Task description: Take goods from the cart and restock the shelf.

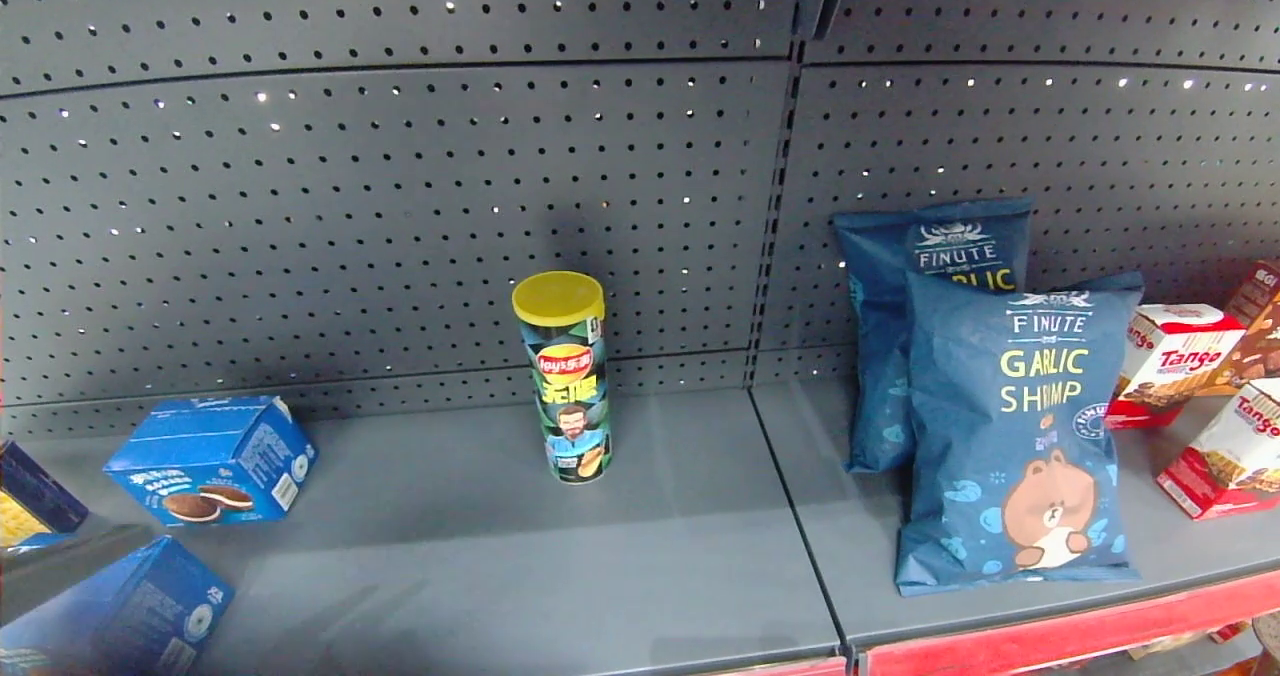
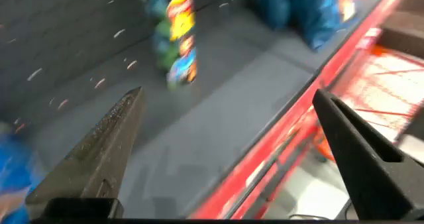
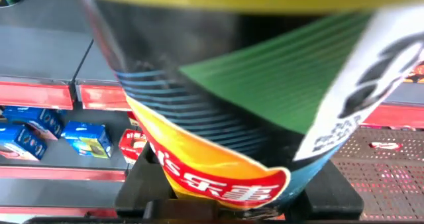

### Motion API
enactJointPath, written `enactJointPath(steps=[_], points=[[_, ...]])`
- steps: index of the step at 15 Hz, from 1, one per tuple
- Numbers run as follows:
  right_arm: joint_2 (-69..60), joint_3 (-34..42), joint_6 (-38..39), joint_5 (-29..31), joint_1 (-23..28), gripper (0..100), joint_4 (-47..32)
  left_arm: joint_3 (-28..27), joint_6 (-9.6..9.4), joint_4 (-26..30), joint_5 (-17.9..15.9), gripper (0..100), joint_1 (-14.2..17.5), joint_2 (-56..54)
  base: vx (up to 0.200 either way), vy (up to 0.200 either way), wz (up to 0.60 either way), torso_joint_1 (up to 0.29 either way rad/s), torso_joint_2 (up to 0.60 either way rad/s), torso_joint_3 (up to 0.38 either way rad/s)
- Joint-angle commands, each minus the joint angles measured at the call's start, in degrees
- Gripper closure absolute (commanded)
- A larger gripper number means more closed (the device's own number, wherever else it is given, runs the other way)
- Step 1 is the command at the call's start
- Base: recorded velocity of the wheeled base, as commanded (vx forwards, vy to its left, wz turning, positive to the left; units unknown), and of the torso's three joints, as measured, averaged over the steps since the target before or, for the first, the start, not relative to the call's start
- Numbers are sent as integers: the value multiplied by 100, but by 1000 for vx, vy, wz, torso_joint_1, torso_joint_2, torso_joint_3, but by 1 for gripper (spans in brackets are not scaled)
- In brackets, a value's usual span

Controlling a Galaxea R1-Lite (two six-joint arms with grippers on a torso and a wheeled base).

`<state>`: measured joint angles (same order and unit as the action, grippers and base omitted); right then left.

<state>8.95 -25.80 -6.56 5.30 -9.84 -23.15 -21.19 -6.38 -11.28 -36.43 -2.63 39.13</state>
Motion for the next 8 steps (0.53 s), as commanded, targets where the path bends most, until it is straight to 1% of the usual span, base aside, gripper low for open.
enactJointPath(steps=[1,2,3,5,7,8], points=[[2,-48,-3,6,8,100,21,-193,-48,-1289,-664,0,-27,2081,0,0,0,0,0,0],[10,-101,-3,6,-1,100,21,-175,-57,-2010,-673,0,-27,2652,0,0,0,0,0,0],[37,-119,-3,6,8,100,21,-140,-48,-2406,-690,0,-27,2907,0,0,0,0,0,0],[19,-136,-3,6,8,100,30,-122,49,-3636,-875,0,-18,4023,0,0,0,0,0,0],[-7,-154,-3,15,17,100,21,-149,40,-4084,-884,0,-27,4568,0,0,0,0,0,0],[-7,-171,5,15,17,100,21,-166,40,-4445,-963,0,-27,4929,0,0,0,0,0,0]])
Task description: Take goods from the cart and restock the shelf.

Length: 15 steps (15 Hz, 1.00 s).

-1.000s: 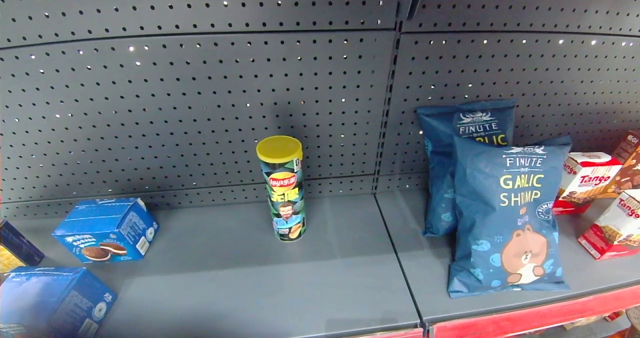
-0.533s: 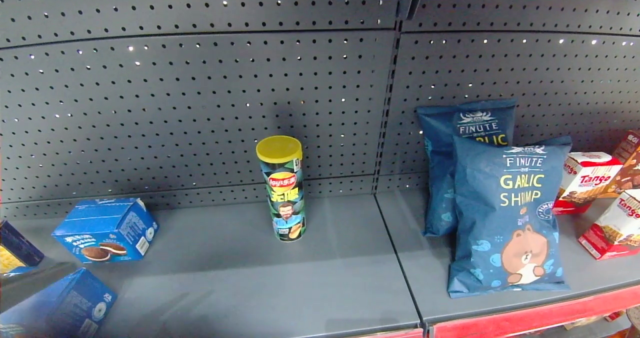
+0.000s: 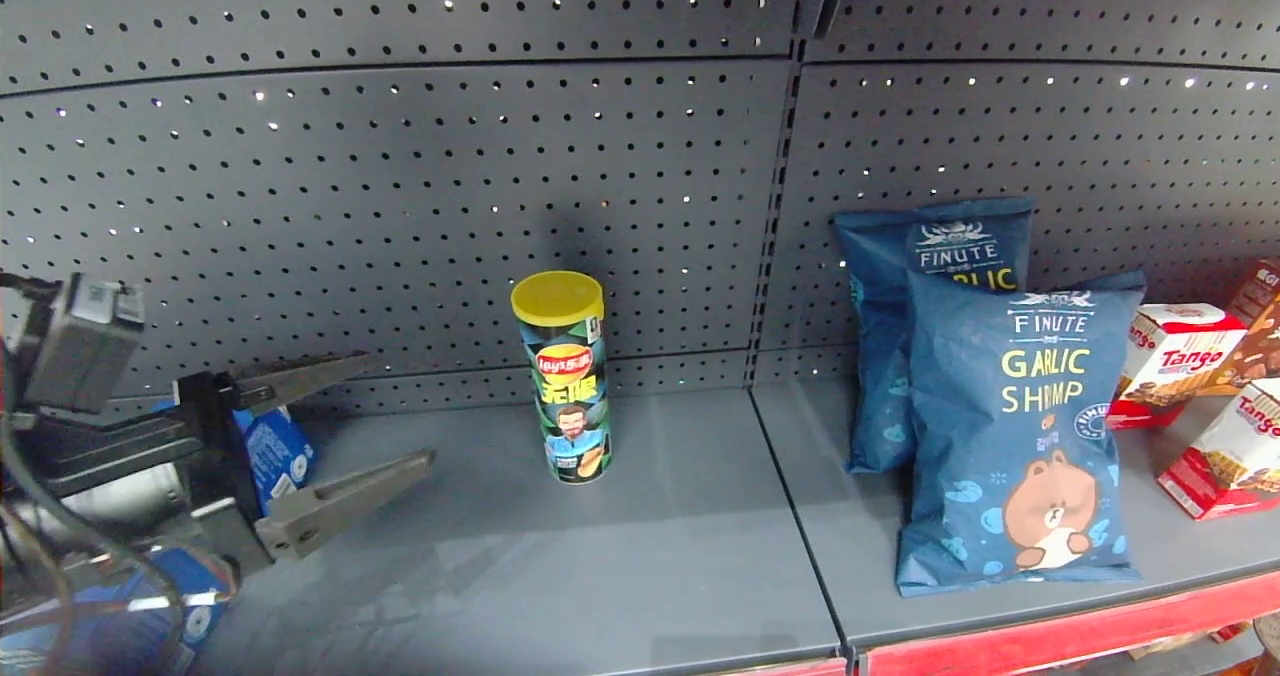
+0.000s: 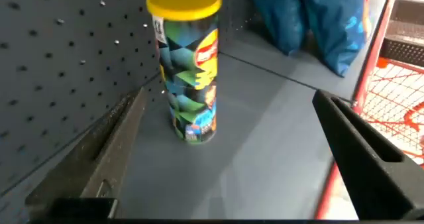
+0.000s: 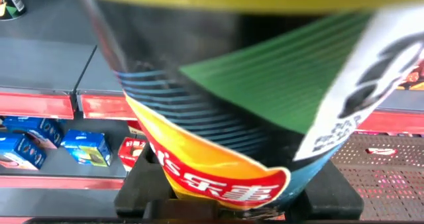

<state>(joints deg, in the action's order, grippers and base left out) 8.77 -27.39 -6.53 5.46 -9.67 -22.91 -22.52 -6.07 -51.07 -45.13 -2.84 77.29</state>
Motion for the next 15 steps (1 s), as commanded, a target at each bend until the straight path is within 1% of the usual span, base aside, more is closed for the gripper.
enactJointPath(steps=[1,2,3,4,6,7,8,9,10,11,12,13,15], points=[[11,-12,-6,-1,0,100,-3,-42,18,-694,-224,0,-6,1306,0,0,0,0,0,0],[11,-3,-6,-10,0,100,-3,-69,53,-1098,-479,0,20,1649,0,0,0,0,0,0],[38,-21,-6,-19,0,100,5,-183,141,-1371,-532,0,47,1957,0,0,0,0,0,0],[64,-56,-6,-19,-9,100,5,-244,141,-1397,-541,0,47,2045,0,0,0,0,0,0],[99,-161,3,-28,-44,100,-12,-499,168,-1415,-787,0,38,2291,0,0,0,0,0,0],[99,-161,-6,-28,-53,100,-38,-719,176,-1424,-884,0,38,2440,0,0,0,0,0,0],[90,-152,3,-28,-53,100,-47,-965,203,-1424,-892,0,38,2598,0,0,0,0,0,0],[82,-135,3,-28,-53,100,-47,-1150,273,-1424,-910,0,29,2713,0,0,0,0,0,0],[55,-108,-6,-28,-44,100,-56,-1466,396,-1424,-1121,0,38,2932,0,0,0,0,0,0],[46,-91,-6,-28,-26,100,-56,-1721,475,-1424,-1464,0,56,3099,0,0,0,0,0,0],[38,-91,-6,-28,-9,100,-56,-1923,546,-1415,-1613,0,56,3222,0,0,0,0,0,0],[38,-91,3,-28,-9,100,-56,-2081,590,-1424,-1648,0,99,3354,0,0,0,0,0,0],[38,-100,3,-19,-9,100,-56,-2187,590,-1424,-1736,0,143,3556,0,0,0,0,0,0]])
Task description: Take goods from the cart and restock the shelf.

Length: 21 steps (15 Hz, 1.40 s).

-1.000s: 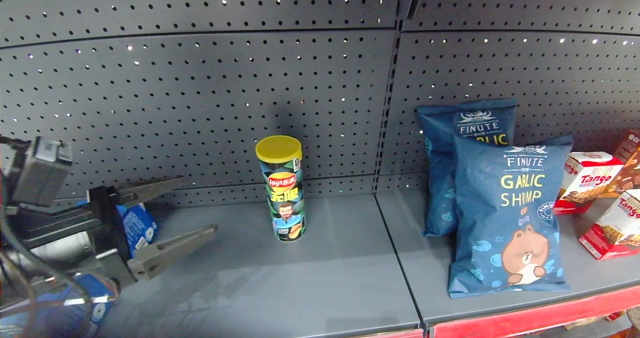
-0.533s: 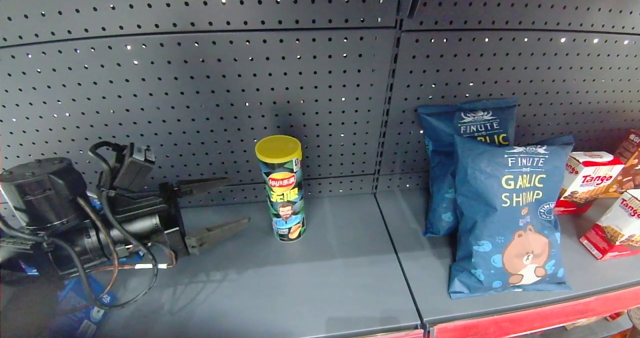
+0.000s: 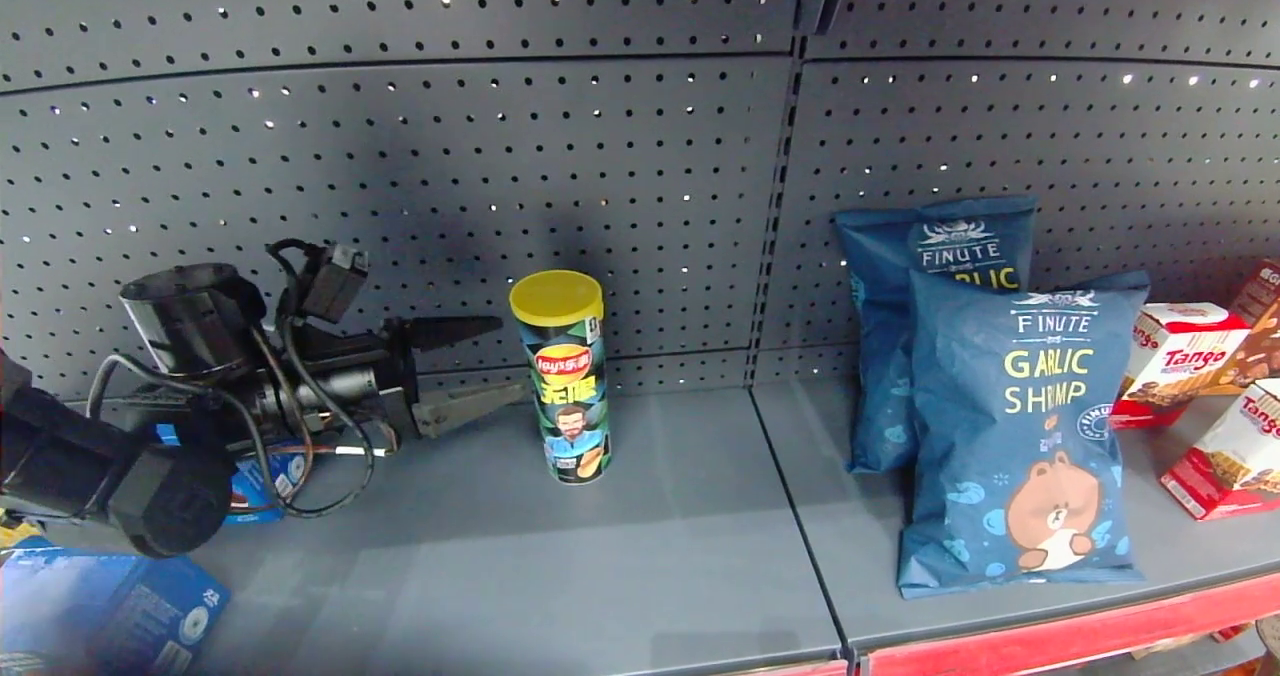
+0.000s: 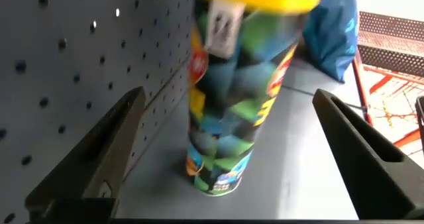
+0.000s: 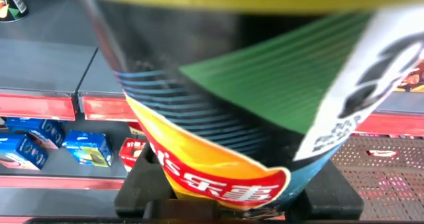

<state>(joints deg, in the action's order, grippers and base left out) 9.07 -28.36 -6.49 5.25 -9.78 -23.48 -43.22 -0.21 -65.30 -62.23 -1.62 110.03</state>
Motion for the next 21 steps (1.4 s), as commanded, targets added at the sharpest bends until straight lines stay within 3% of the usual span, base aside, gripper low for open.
enactJointPath(steps=[1,9,18,21], points=[[7,-3,-2,2,2,100,1,-126,-6,-9,-43,0,30,370,0,0,0,0,0,0],[77,14,-11,11,11,100,1,-99,-6,-510,-184,0,-189,994,0,0,0,0,0,0],[33,23,-11,20,20,100,-8,-222,21,-386,-166,0,-427,1091,0,0,0,0,0,0],[33,23,-11,20,20,100,-8,-592,30,0,-166,0,-541,1170,0,0,0,0,0,0]])
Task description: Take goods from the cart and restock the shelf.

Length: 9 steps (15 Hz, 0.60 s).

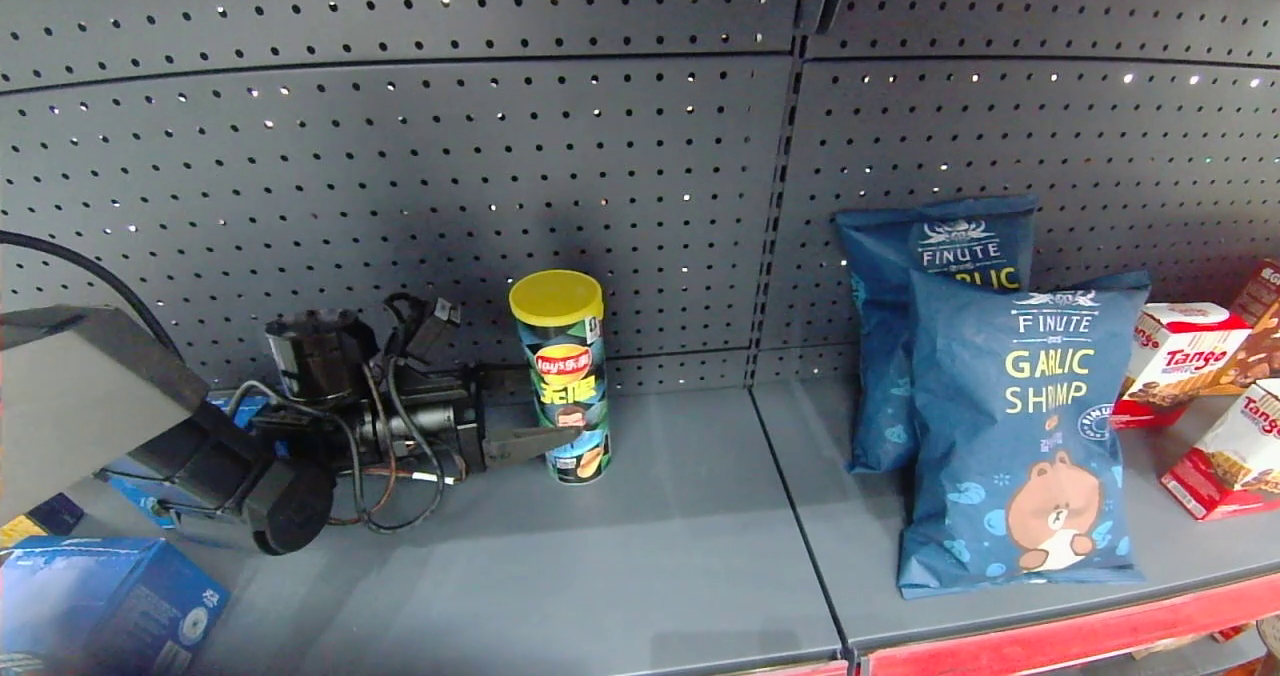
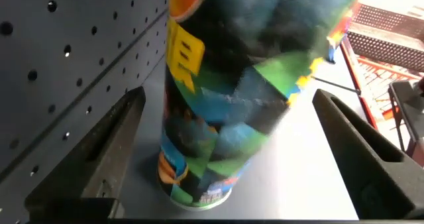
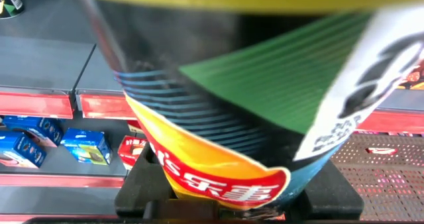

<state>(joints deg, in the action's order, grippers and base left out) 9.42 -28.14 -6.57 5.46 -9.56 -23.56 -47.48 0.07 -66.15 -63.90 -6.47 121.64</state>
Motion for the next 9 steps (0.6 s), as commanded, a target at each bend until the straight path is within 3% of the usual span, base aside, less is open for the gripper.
enactJointPath(steps=[1,5,6,9], points=[[-2,1,-2,-1,-2,100,1,-174,1,111,1,0,-65,9,0,0,0,0,0,0],[-37,10,-2,78,7,100,-8,-191,1,330,-8,0,-240,9,0,0,0,0,0,0],[-46,10,-2,78,7,100,-8,-191,1,330,-8,100,-258,9,0,0,0,0,0,0],[-46,19,-2,78,7,100,-8,-156,1,339,9,100,-267,-17,0,0,0,0,0,0]])
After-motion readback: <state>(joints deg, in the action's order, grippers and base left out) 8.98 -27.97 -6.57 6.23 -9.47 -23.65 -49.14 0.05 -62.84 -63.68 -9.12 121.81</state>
